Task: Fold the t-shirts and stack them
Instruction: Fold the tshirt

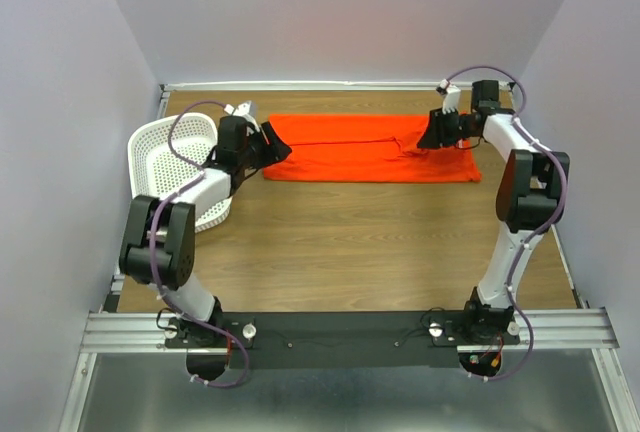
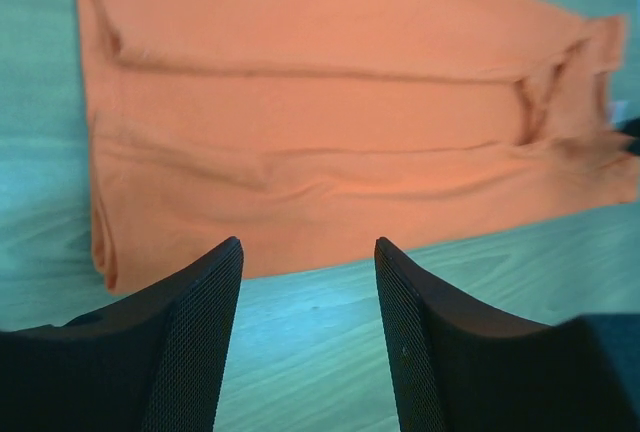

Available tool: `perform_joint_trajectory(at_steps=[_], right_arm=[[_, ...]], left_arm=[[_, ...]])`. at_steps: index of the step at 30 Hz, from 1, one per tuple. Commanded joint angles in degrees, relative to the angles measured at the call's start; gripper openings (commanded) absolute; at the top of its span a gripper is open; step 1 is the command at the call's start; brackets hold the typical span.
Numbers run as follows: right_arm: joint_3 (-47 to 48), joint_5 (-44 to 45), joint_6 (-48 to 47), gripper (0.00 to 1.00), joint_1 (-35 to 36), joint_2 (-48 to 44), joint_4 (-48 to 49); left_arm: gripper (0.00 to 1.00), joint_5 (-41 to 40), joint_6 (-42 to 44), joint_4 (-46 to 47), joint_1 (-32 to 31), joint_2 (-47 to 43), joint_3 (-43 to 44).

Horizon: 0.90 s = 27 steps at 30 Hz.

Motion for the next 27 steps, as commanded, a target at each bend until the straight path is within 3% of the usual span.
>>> perform_joint_trajectory(at_steps=[1,11,24,27], right_arm=[[5.02,1.58,6.00,0.46,1.43,4.07,0.08],[3.89,7.30,7.06,0.44,3.02,4.26,0.16],[3.35,8.80,7.40,0.43,3.10,5.13,0.08],[4.15,6.70,8.19,0.35,3.45,6.09,-0.01]], left_arm=[[0.65,2.55,1.74,0.97,0.06,-8.41,0.94],[0.65,1.94,4.37,-4.74,0.32,-24.84,-3.01],[0.65,2.64,5.26,-7.47,0.50,-35.22,-10.66],[0.65,2.55,5.26,-7.64,0.59,-36.46,-11.98]])
